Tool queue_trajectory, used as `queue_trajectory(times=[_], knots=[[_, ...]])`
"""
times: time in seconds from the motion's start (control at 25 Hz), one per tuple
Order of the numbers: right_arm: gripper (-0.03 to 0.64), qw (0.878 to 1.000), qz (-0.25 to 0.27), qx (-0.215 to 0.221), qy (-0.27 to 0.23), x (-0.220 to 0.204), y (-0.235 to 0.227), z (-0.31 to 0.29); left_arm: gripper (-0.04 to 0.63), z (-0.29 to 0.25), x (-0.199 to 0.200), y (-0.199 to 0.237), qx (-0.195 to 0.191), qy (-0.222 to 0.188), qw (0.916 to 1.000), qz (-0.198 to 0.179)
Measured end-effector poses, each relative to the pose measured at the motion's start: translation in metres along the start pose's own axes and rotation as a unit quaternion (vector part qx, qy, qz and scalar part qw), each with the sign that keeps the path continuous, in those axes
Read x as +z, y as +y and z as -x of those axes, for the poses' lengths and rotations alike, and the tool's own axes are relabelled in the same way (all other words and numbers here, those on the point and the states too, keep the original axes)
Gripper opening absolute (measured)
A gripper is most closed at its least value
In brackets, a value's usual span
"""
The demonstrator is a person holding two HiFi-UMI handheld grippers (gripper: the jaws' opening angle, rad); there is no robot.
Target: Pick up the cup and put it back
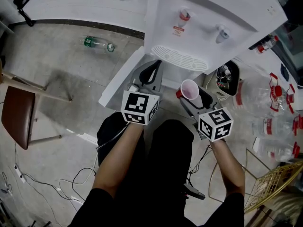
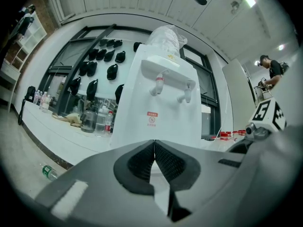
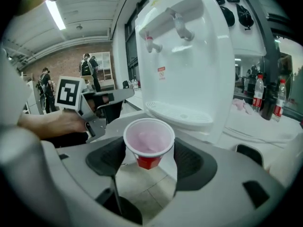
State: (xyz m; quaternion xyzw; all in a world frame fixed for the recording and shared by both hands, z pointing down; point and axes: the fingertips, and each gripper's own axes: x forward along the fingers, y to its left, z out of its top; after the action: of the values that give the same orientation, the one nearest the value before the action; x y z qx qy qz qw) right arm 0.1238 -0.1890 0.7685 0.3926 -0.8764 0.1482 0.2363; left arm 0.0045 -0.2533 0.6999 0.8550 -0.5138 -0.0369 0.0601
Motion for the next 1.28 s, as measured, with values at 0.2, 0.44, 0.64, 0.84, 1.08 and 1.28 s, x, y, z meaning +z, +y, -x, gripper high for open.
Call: queue_trajectory(times=[0.2, 0.44, 0.64, 0.84, 1.08, 1.28], knots=[[0.307, 0.999, 0.03, -0.012, -0.017, 0.031, -0.013, 0.016, 0.008, -0.003, 0.001, -0.003, -0.002, -0.001, 1.0, -0.001], [0.305, 0.998, 0.043, -0.025, -0.039, 0.063, -0.028, 0.022, 0.008, -0.005, 0.001, -0.008, -0.007, -0.002, 1.0, 0.005], [0.304, 0.997, 0.043, -0.04, -0.048, 0.081, -0.046, 0.014, 0.008, -0.005, 0.0, -0.011, -0.011, -0.002, 0.9999, 0.001], [0.304, 0.996, 0.042, -0.06, -0.051, 0.091, -0.063, 0.005, 0.008, -0.004, 0.001, -0.009, -0.01, -0.002, 1.0, 0.002], [0.301, 0.995, 0.037, -0.079, -0.046, 0.091, -0.079, -0.007, 0.008, -0.005, 0.001, -0.009, -0.012, -0.001, 0.9999, 0.002], [0.299, 0.995, 0.036, -0.086, -0.044, 0.09, -0.084, -0.011, 0.008, -0.004, 0.001, -0.01, -0.014, -0.001, 0.9999, 0.002]])
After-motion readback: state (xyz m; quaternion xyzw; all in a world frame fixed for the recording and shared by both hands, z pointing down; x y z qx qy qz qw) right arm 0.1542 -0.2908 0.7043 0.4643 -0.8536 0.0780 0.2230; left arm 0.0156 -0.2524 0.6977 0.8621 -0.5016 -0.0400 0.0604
